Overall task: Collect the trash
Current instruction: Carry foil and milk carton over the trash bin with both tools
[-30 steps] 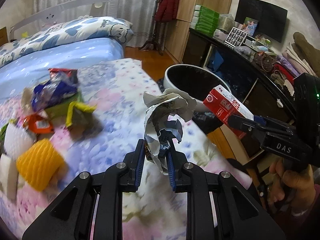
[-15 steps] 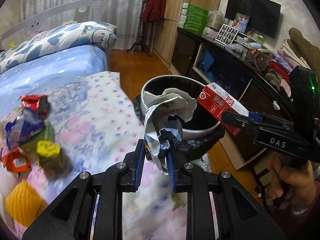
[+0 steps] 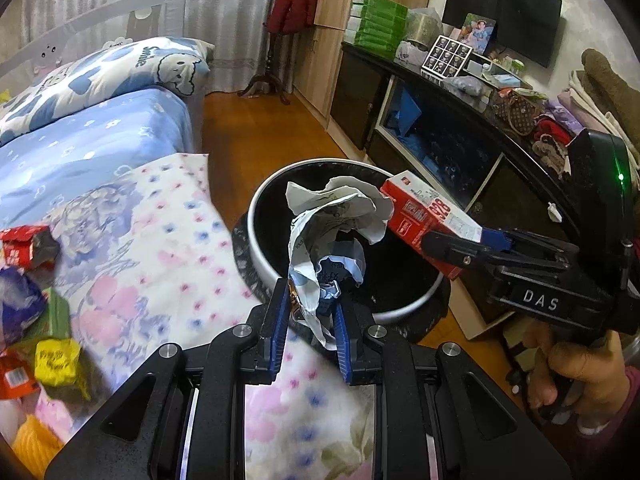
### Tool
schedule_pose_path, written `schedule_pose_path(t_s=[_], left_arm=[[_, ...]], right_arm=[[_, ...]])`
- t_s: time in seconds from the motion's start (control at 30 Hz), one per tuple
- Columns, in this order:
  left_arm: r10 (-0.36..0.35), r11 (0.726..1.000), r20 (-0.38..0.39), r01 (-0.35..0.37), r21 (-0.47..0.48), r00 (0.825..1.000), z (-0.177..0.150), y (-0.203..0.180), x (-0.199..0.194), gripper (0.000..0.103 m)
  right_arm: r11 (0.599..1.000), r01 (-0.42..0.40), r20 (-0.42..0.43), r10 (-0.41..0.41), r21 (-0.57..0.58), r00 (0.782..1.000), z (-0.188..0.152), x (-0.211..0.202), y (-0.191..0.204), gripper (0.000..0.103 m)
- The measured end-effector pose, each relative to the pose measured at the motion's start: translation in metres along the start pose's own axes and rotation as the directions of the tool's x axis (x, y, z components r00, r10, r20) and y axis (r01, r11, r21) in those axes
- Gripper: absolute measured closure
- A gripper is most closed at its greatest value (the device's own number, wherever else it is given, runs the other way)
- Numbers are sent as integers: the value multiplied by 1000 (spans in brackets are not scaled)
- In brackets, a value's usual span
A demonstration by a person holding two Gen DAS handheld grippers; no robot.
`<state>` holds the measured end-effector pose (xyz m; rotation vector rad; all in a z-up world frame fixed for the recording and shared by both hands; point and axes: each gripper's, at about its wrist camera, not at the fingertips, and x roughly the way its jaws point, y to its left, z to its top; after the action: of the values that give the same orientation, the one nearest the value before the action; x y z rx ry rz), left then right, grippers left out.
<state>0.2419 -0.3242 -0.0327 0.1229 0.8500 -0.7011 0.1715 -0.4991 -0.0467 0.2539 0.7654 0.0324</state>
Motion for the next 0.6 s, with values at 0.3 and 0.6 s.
schedule_pose_path(t_s=[0.3, 0.6], left_arm=[[-8, 1000, -37, 8, 2, 999, 19, -5, 23, 84], [2, 1000, -56, 0, 29, 998, 22, -11, 37, 71]], right_arm=[[1000, -1, -24, 2, 13, 1000, 13, 14, -15, 51], [999, 0, -41, 2, 42, 999, 20, 24, -28, 50]])
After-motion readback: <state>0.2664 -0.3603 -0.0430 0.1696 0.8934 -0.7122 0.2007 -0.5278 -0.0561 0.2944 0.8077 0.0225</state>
